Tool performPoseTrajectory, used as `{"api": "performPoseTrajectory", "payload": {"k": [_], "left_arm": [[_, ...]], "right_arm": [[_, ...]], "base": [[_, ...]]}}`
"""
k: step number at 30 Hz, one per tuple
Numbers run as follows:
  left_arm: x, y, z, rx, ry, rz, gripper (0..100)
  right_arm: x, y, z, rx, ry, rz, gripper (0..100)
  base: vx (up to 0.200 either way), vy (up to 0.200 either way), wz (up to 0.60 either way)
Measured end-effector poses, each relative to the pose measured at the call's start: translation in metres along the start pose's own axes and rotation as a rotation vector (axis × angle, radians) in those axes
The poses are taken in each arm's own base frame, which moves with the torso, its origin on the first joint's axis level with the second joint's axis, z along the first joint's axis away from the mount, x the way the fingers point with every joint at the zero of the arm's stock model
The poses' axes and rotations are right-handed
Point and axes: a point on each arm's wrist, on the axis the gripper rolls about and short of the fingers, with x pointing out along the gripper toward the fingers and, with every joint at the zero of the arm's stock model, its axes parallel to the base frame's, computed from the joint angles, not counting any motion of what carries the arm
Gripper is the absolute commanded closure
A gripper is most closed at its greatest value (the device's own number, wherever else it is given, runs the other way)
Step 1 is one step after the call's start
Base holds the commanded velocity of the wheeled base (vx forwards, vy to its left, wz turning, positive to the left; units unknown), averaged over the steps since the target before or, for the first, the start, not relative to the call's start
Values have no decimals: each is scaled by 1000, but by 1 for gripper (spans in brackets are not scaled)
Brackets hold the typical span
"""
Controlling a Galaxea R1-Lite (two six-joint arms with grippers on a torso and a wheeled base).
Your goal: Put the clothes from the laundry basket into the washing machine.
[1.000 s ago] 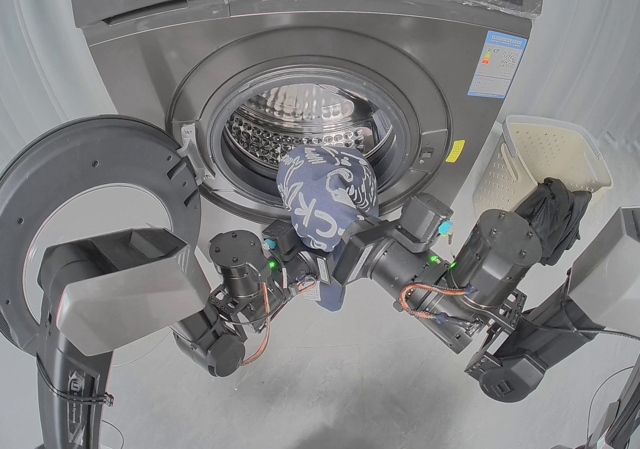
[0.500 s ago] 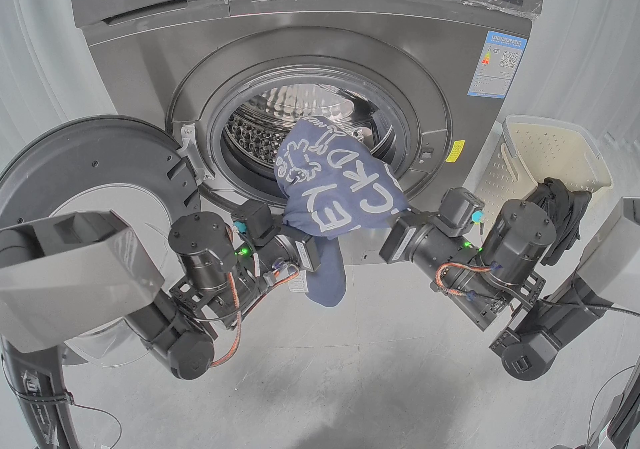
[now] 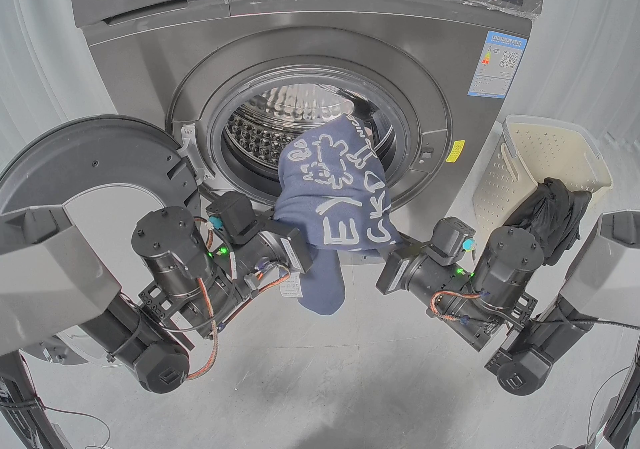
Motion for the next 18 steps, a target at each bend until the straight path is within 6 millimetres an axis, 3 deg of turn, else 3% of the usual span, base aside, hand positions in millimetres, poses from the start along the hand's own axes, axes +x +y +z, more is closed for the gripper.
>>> {"api": "performPoseTrajectory", "payload": {"k": [5,9,18], "left_arm": [[-7,-2,3,3,3,0,100],[-18,-4,4,6,25,1,100],[-69,-7,8,2,116,14,100]], "right_arm": [[-4,10,1,-6,5,42,0],[-19,17,-2,-28,52,91,0],[-86,30,-22,-91,272,219,0]], "base": [[0,0,0],[0,0,0],[0,0,0]]}}
